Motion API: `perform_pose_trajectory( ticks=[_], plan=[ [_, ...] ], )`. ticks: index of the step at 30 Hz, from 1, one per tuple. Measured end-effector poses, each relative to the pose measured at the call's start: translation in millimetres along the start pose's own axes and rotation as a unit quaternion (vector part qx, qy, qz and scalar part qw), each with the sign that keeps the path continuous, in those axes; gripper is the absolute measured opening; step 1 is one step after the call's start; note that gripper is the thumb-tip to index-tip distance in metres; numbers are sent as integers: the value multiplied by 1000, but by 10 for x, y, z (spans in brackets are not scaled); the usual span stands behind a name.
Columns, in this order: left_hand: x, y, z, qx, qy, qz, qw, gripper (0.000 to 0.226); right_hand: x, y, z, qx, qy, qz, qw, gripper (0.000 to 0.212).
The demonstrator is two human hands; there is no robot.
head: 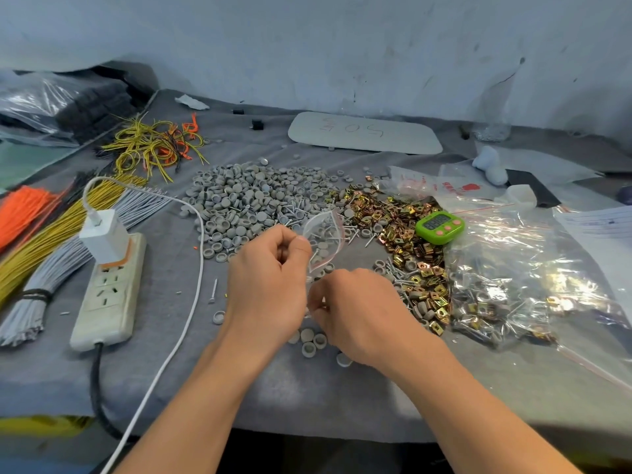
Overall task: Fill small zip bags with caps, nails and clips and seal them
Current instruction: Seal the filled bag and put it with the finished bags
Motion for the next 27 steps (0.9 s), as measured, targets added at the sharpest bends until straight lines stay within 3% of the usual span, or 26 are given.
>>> perform_pose_trajectory(
  ticks=[2, 5, 8, 10, 12, 14, 17, 23, 26, 27],
  plan=[
    [13, -15, 1, -5, -7, -3, 1000, 30, -86, -130, 145, 113, -34, -22, 993, 13],
    [0, -49, -57, -8, -3, -9, 1000, 32, -245, -373, 531, 228, -204, -46, 951, 14],
    [-10, -53, -37, 10, -6, -23, 1000, 35, -291, -551, 594, 429, -361, -90, 823, 16],
    [-9, -66, -18, 18, -12, -36, 999, 36, -200, -563, 494, 515, -382, -123, 758, 18],
    [-28, -92, -48, 15, -9, -41, 999, 36, -120, -573, 414, 570, -379, -142, 716, 18],
    [-50, -104, -76, 8, -6, -41, 999, 35, -53, -561, 363, 574, -351, -149, 724, 16],
    [-42, -72, -51, -5, 0, -35, 999, 32, 20, -533, 275, 527, -307, -160, 776, 16],
    [-12, -97, -23, -28, 30, -50, 998, 30, -111, -833, 365, 514, -362, -192, 753, 35],
    [-27, -149, -106, -42, 105, -69, 991, 29, -47, -781, 283, 488, -227, -140, 831, 63],
    [-30, -155, -149, -46, 140, -70, 987, 28, -7, -678, 243, 500, -181, -106, 840, 65]
  ],
)
Point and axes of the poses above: each hand's wrist, its own x-axis towards the middle knuckle, its own z-axis out of the back of the hand, y = z × x, the point moved 9 cm from there along x, towards the middle knuckle, and after that the axes turned 14 degrees about z, right-handed, at the moved point
